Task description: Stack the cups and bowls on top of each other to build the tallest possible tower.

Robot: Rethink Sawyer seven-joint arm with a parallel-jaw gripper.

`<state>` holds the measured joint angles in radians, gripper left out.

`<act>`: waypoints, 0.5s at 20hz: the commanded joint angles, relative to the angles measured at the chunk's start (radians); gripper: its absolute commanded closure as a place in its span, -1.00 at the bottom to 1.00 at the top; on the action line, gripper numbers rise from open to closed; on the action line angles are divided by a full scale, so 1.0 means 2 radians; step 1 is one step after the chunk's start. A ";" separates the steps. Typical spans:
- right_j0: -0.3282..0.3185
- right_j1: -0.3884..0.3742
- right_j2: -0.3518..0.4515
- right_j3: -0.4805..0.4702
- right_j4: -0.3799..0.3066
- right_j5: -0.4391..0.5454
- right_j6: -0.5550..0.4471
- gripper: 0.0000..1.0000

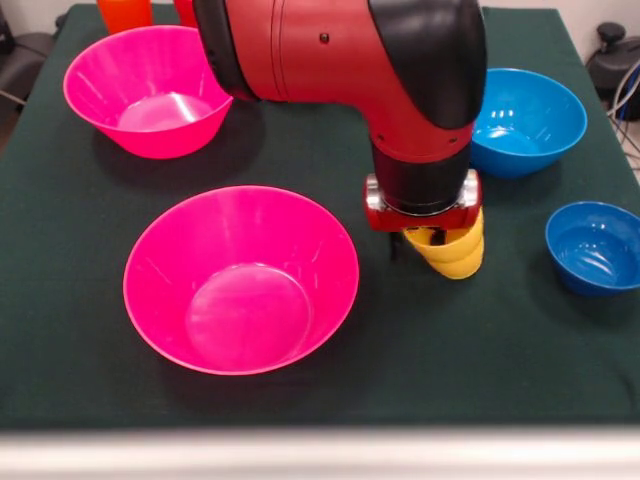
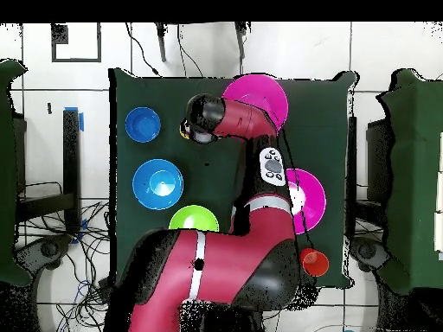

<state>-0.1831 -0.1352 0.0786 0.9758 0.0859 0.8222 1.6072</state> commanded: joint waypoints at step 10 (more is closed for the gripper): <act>0.027 0.010 0.012 -0.009 -0.020 0.013 0.031 1.00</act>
<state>-0.1473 -0.1493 0.0684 0.9504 0.0886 0.8292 1.6072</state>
